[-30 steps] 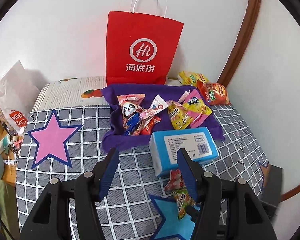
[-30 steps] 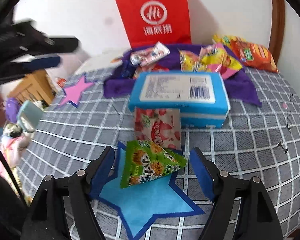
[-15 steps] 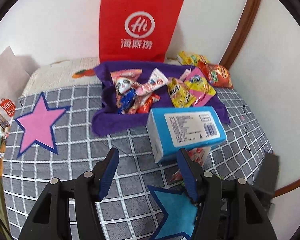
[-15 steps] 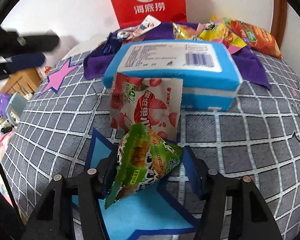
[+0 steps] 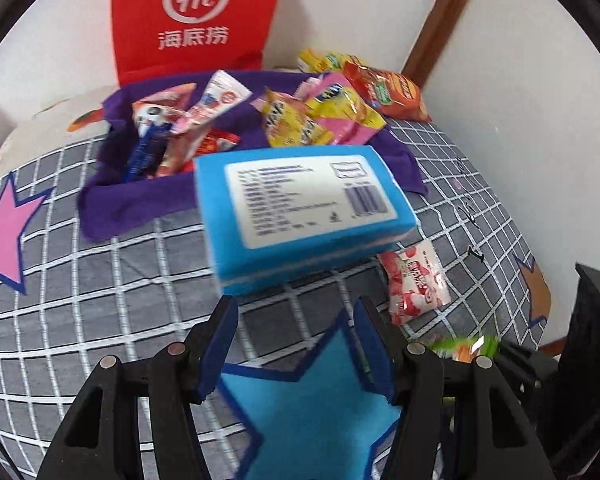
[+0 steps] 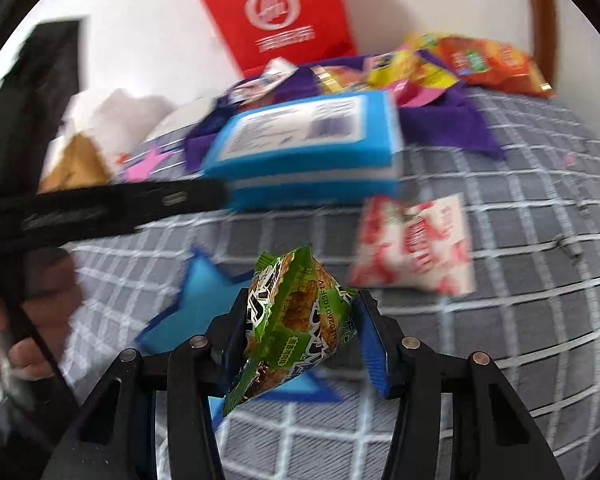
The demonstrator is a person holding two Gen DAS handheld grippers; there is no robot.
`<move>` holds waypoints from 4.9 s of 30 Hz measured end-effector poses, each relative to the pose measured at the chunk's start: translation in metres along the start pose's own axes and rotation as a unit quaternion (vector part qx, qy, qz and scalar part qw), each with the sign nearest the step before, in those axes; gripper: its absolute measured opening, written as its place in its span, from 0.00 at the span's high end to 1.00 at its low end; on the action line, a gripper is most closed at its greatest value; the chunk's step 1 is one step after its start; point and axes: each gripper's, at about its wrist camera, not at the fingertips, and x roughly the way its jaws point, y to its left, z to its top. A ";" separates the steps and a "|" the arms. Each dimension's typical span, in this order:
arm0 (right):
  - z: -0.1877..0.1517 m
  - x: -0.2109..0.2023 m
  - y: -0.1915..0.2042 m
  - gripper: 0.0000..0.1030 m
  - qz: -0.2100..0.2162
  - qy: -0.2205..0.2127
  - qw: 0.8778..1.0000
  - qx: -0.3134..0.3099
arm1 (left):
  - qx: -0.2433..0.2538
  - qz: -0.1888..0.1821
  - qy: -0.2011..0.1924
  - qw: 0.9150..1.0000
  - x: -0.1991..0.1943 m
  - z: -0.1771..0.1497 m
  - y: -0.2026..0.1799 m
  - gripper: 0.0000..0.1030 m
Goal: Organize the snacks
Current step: 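Grasp the green snack bag with the right tool while the left grasps the strawberry packet, then lift both held packets and carry them over the purple towel, then lower both packets onto the towel and open both tools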
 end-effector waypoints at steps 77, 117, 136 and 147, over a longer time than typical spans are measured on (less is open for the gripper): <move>0.037 -0.054 -0.053 0.52 -0.149 -0.070 0.984 0.067 | 0.022 -0.095 -0.029 0.995 -0.020 0.014 -0.040 0.85; 0.259 0.009 -0.024 0.52 -0.069 -0.090 0.993 0.012 | -0.094 0.029 -0.120 0.988 -0.029 0.171 0.076 0.85; 0.260 0.098 -0.075 0.52 -0.060 0.025 0.997 0.038 | -0.129 0.022 -0.071 0.989 0.019 0.177 0.111 0.85; 0.258 0.114 -0.054 0.52 -0.053 0.034 0.998 0.012 | -0.129 0.016 -0.067 0.989 0.022 0.175 0.110 0.85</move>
